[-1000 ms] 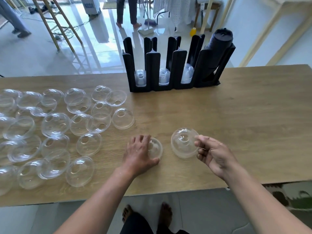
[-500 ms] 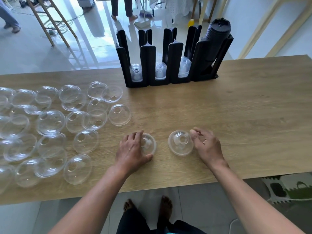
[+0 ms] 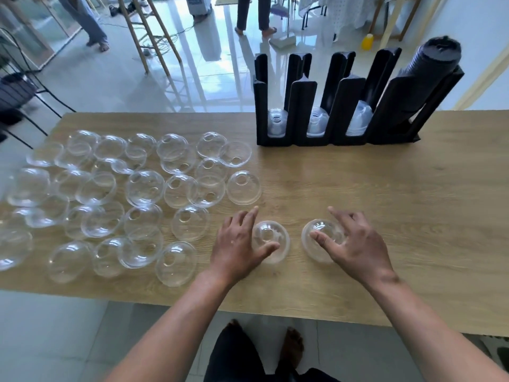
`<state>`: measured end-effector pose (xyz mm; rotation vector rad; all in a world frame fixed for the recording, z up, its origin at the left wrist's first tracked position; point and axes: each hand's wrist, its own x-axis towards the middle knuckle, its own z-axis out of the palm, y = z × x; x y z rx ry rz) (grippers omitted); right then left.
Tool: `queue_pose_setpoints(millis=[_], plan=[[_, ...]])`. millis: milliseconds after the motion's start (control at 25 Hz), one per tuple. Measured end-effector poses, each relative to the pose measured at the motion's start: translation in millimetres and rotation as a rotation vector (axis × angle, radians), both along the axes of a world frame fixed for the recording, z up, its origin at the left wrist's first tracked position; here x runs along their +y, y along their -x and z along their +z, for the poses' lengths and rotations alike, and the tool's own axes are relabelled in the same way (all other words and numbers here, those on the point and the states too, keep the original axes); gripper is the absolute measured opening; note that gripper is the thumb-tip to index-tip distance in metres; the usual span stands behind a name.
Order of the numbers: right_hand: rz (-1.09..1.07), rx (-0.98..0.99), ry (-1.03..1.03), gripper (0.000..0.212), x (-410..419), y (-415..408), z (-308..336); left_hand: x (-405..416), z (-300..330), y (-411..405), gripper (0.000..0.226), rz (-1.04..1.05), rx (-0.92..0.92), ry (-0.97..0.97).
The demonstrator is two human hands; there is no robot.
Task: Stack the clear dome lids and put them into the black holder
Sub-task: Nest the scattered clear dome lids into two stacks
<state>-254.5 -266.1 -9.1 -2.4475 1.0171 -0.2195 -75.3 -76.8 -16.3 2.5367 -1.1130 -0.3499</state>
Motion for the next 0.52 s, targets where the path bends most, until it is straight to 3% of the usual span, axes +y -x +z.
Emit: queue_pose_setpoints(millis=[160,360,520], plan=[[0.156,-0.083,0.071,0.062,-5,-66,21,46,11,-18,0.048,0.154,-0.242,0.193],[0.324,-0.046,0.084,0.063,20,-184,10,79,15,-54,0.059,0.316,-0.252,0.008],[0.439,0.133,0.209,0.064,37,-222,-9,73,9,-85,0.062,0.359,-0.18,-0.174]])
